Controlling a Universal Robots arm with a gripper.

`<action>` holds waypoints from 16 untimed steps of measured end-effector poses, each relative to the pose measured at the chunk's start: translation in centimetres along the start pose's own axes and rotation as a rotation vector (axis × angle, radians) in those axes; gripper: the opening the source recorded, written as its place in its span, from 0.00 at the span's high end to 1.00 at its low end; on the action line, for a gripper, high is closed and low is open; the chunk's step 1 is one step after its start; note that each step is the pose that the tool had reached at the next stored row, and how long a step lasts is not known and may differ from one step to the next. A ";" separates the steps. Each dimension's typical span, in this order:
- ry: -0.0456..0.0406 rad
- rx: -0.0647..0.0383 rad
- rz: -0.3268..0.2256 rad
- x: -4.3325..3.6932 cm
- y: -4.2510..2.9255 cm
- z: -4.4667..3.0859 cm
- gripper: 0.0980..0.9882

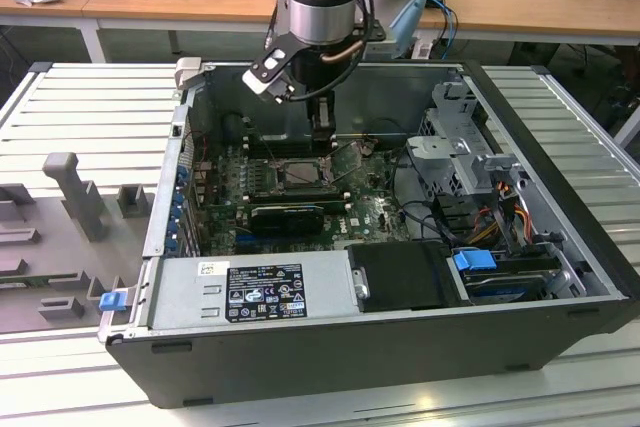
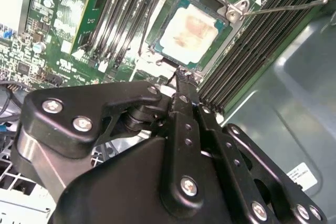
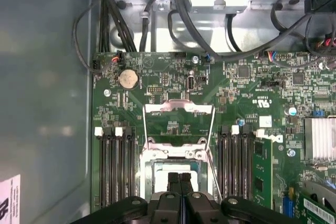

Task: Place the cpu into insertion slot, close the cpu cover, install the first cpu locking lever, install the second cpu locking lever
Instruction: 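Close the cpu cover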

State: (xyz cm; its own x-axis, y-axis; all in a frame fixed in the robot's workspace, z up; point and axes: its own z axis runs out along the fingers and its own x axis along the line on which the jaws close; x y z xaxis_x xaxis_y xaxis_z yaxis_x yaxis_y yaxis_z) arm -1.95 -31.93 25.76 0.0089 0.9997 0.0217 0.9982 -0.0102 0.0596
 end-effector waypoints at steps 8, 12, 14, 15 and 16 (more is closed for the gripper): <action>-0.0002 0.000 0.000 -0.01 0.65 0.07 0.99; 0.0000 0.000 0.000 0.00 1.14 -0.10 0.99; 0.0001 0.000 0.000 0.00 1.62 -0.07 0.99; 0.0000 0.000 0.000 0.00 1.78 -0.06 0.99; 0.0000 0.000 0.000 0.00 1.94 -0.05 0.99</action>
State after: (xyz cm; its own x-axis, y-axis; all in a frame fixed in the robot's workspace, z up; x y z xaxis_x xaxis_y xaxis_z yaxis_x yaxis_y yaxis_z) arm -0.02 -31.94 25.93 0.0090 0.9997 0.0216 0.9982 -0.0102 0.0596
